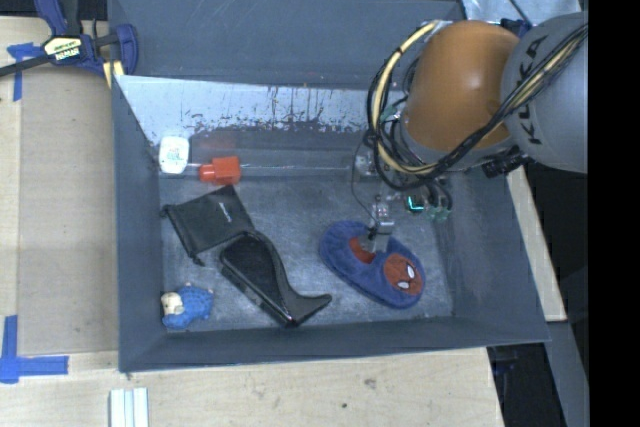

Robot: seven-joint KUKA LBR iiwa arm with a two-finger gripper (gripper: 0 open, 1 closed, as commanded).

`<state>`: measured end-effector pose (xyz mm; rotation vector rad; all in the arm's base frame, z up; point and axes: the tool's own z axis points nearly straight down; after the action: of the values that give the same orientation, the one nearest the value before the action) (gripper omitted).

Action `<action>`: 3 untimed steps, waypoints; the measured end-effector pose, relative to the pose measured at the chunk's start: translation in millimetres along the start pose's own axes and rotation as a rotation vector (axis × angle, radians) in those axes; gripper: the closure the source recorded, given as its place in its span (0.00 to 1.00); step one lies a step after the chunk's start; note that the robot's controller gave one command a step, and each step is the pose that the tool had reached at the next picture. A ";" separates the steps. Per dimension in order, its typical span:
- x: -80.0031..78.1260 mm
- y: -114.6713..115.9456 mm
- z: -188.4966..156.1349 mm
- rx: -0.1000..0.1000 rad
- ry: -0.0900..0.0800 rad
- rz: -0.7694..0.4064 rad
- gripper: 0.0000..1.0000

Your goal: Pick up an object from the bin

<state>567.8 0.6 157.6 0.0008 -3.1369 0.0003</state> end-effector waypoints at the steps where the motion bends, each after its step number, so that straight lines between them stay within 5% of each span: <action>1: 34.8 -31.8 88.3 -0.002 -0.001 0.075 0.00; 2: 31.0 -31.3 83.3 0.000 -0.012 0.072 1.00; 3: 31.9 -31.3 84.3 0.000 -0.010 0.071 0.00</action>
Offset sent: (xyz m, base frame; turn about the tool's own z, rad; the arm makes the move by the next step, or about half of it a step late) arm -0.0337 -0.0309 -0.0849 0.0725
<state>535.5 -30.7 73.5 -0.1114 -3.1448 -0.0001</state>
